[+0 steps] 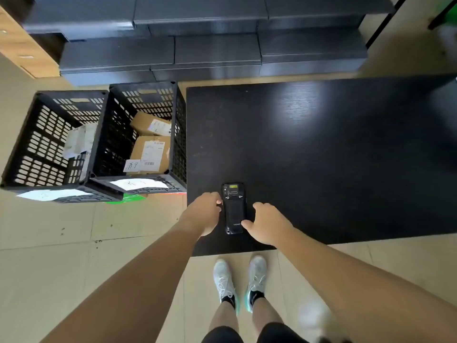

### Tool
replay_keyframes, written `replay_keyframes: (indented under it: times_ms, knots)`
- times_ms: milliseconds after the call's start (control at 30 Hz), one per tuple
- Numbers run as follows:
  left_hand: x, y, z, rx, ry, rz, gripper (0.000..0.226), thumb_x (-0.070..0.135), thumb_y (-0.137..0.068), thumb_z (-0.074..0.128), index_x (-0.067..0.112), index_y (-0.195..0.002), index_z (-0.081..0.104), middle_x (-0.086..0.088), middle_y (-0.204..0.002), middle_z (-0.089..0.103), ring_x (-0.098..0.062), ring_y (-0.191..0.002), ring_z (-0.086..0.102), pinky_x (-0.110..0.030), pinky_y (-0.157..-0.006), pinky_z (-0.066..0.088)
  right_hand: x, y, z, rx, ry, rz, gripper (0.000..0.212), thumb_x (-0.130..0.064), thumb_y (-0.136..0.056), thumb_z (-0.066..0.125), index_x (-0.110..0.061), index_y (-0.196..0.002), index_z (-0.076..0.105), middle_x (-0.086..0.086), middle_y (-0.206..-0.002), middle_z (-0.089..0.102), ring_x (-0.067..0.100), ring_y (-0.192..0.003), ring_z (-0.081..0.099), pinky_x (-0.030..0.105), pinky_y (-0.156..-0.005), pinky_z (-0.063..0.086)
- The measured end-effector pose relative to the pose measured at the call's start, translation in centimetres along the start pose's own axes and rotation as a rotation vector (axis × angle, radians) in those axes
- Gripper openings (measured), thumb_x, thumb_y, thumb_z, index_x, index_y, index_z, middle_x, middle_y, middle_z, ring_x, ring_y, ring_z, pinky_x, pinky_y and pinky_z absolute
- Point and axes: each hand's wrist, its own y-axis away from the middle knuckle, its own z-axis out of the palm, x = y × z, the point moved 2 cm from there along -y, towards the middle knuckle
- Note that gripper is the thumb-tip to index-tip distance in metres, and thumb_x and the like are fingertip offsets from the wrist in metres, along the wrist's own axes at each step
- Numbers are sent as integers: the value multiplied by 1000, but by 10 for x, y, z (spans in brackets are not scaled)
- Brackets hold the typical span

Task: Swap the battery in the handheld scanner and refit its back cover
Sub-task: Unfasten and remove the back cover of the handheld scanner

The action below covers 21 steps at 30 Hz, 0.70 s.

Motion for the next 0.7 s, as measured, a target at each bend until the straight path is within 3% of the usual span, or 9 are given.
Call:
replay_keyframes:
  times_ms: [133,300,467,700]
  knots:
    - [-4,-25,-2,91,-38,31,19,20,-99,45,17,-112,59,-7,-117,59,-31,-96,62,-41,-83,51,-10,-9,22,106,-130,70,70,-56,-79,64,-14,-130,43,6,-127,47,28,-120,50,41,-89,48]
    - [-11,-49,3,72,-150,150,18,22,-97,44,16,-106,58,-6,-110,58,-33,-99,60,-47,-83,51,-18,-23,50,242,-232,117,103,-60,-74,70,-11,-151,21,6,-141,35,27,-131,38,42,-99,46]
    - [-17,-61,5,93,-249,342,18,20,-97,47,13,-104,62,-6,-104,59,-31,-97,58,-44,-80,49,-17,-31,64,334,-277,126,104,-57,-75,72,-11,-152,20,5,-143,34,25,-132,36,40,-103,44]
    - [-25,-73,9,108,-205,555,12,18,-93,54,16,-93,66,0,-92,62,-23,-87,60,-39,-75,50,-14,-34,75,365,-320,99,98,-54,-77,71,-13,-152,23,3,-141,36,22,-132,34,34,-98,44]
